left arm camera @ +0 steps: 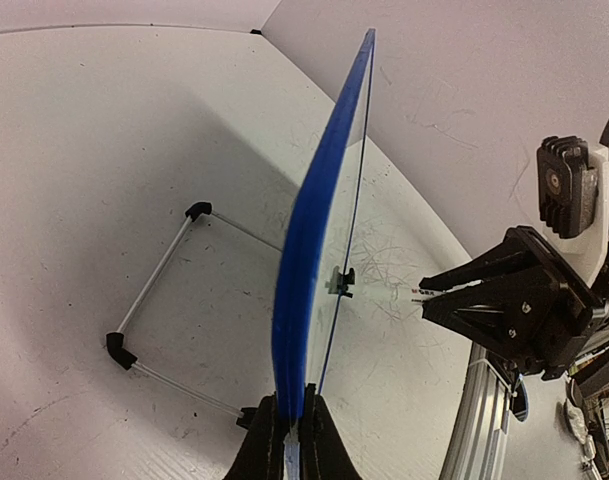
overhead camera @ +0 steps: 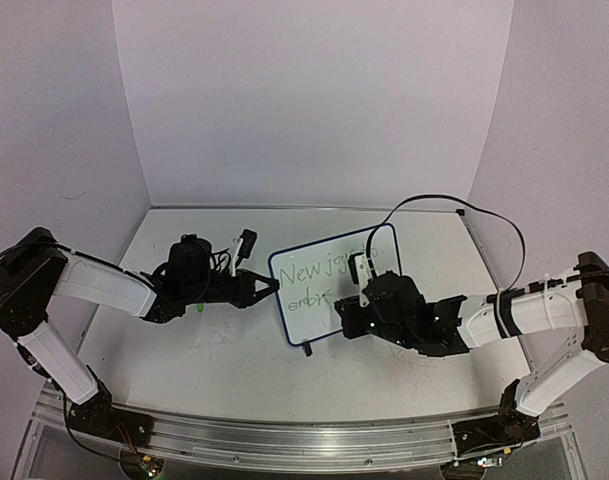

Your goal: Write a sentence on the whiteboard

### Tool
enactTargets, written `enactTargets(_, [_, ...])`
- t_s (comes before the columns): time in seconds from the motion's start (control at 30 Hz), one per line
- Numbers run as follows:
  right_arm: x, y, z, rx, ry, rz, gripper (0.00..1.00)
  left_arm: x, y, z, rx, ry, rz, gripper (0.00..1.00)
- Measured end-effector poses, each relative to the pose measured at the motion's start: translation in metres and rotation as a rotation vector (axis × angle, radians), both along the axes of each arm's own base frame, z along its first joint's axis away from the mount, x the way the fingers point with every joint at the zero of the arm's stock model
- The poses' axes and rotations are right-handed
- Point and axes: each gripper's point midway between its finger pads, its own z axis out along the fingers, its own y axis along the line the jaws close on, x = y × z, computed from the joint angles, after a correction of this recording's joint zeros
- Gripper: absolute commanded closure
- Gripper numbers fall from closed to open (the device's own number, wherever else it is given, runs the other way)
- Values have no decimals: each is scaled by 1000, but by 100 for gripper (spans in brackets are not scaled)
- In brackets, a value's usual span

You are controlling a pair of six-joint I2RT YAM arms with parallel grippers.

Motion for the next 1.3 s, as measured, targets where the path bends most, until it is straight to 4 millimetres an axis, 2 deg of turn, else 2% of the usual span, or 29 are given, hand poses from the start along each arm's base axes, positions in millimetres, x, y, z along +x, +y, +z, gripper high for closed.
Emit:
enactTargets(0.43, [-5,-3,-10,-6,26,7,100,0,0,0,0,0,0,100])
enactTargets(1.3, [0,-8,-7,-23,-3,-32,100,0,0,0,0,0,0,100])
